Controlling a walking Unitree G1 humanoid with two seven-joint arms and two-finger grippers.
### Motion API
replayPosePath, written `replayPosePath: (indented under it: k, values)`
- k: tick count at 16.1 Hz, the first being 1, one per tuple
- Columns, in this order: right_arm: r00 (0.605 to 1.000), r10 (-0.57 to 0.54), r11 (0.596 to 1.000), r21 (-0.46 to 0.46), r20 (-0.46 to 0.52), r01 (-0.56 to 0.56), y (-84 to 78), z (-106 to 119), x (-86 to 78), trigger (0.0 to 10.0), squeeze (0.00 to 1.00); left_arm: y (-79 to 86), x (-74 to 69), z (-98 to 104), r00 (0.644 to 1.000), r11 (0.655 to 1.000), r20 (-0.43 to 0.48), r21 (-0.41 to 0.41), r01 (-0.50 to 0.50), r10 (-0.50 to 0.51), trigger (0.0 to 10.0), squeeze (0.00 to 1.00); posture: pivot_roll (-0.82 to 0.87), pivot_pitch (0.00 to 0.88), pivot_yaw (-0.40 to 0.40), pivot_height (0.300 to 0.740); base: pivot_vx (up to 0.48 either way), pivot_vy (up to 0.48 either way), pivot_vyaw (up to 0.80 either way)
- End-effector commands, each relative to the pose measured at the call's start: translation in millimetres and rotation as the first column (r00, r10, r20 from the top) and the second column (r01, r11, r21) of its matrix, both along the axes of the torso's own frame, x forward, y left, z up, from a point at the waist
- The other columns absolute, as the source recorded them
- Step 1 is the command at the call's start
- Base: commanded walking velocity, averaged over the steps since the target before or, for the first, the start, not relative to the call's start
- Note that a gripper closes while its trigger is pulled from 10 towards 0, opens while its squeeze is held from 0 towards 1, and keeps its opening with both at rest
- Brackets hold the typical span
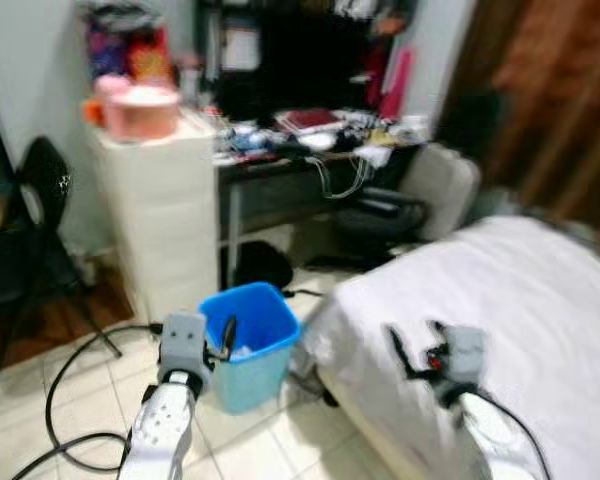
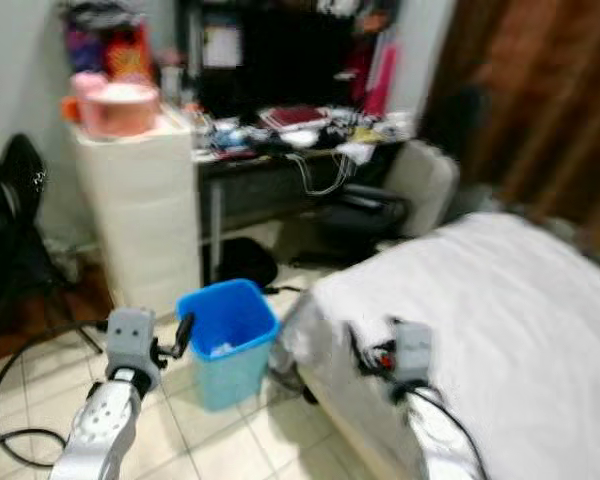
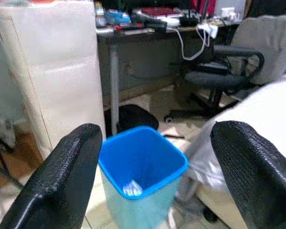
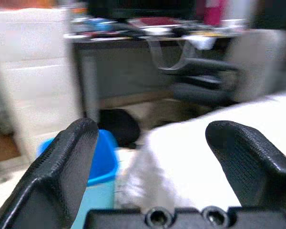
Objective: Clean up the room
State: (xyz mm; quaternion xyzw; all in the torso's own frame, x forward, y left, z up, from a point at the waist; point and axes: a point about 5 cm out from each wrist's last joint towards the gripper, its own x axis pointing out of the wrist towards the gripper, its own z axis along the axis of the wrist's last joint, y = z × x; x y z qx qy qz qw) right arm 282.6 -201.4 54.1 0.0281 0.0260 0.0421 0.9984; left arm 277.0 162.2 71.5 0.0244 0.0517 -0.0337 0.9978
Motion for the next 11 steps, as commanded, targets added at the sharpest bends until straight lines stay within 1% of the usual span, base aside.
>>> replayPosePath:
  k: [1, 2, 3, 6, 8, 11]
  values:
    - [0.998, -0.068, 0.998, 0.000, -0.013, 0.068, -8.8, -3, -2.9, 10.0, 0.00, 0.9, -4.9, -9, 0.999, 1.000, -0.042, -0.024, -0.008, 0.007, 10.0, 0.00, 0.09, 0.000, -0.099, 0.740, 0.000, 0.000, -0.78]
    - [0.993, -0.114, 0.993, 0.015, -0.026, 0.114, -14.5, -6, -7.3, 10.0, 0.00, 0.9, -5.1, -7, 1.000, 1.000, -0.029, -0.007, 0.000, 0.000, 10.0, 0.00, 0.09, 0.000, -0.099, 0.740, 0.000, 0.000, -0.78]
    - [0.993, -0.117, 0.993, 0.018, -0.033, 0.118, -15.2, -7, -8.5, 10.0, 0.00, 0.2, -3.3, -6, 1.000, 1.000, -0.019, 0.003, 0.010, -0.010, 10.0, 0.00, 0.09, 0.000, -0.098, 0.740, 0.000, 0.000, -0.79]
    - [0.996, -0.080, 0.997, 0.011, -0.033, 0.080, -9.7, -7, -7.7, 10.0, 0.00, -2.2, 2.7, -2, 0.998, 0.996, 0.010, 0.058, 0.062, -0.063, 10.0, 0.00, 0.08, 0.000, -0.094, 0.740, 0.000, 0.000, -0.79]
    - [0.997, -0.073, 0.997, 0.006, -0.032, 0.073, -8.4, -7, -7.1, 10.0, 0.00, 0.9, 6.3, -1, 0.998, 0.997, 0.013, 0.041, 0.063, -0.064, 10.0, 0.00, 0.07, 0.000, -0.091, 0.740, 0.000, 0.000, -0.79]
    - [0.997, -0.070, 0.998, -0.008, -0.029, 0.069, -9.0, -6, -7.8, 10.0, 0.00, -2.6, 10.2, 0, 0.992, 0.990, 0.015, 0.062, 0.127, -0.128, 10.0, 0.00, 0.06, 0.000, -0.085, 0.740, 0.000, -0.435, -0.79]
